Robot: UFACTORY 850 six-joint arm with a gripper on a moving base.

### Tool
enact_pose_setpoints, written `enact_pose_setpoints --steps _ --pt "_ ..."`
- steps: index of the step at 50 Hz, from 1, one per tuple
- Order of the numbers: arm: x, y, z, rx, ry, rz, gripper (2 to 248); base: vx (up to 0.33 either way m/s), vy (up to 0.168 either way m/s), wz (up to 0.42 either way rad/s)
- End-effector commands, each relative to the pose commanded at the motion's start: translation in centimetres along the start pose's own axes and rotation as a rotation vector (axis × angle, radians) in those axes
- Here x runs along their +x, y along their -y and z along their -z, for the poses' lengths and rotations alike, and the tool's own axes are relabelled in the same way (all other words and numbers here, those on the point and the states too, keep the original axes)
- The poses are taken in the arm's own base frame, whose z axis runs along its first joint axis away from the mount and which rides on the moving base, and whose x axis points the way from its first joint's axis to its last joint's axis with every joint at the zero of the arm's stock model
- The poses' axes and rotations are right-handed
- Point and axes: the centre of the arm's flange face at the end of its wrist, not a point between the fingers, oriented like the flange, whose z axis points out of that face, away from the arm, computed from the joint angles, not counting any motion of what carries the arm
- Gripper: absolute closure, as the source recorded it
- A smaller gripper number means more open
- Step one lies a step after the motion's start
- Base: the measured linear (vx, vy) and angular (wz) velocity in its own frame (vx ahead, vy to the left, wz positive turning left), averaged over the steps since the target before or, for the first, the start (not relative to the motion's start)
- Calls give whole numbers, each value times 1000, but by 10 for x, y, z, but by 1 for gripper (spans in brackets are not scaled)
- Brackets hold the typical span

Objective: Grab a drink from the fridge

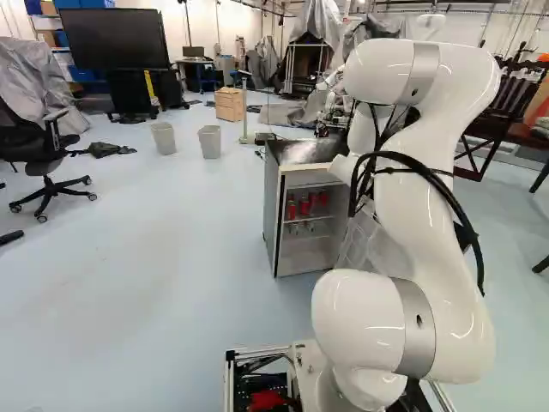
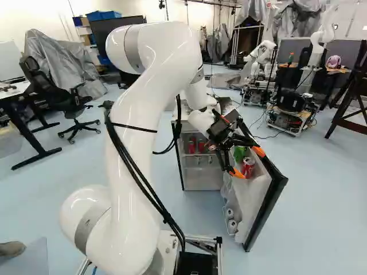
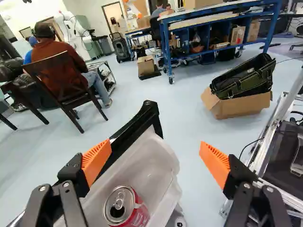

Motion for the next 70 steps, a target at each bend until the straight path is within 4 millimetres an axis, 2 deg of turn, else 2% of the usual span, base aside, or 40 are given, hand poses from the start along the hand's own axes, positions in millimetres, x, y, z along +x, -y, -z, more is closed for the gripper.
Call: enact_pose_setpoints --steps 13,25,43,70 --pt "0 17 -6 -16 5 -30 3 0 0 0" --pt "1 16 -6 -16 4 -28 3 0 0 0" --pt "2 -22 0 53 -17 51 3 0 0 0" --pt "8 -77 16 386 -59 230 3 0 0 0"
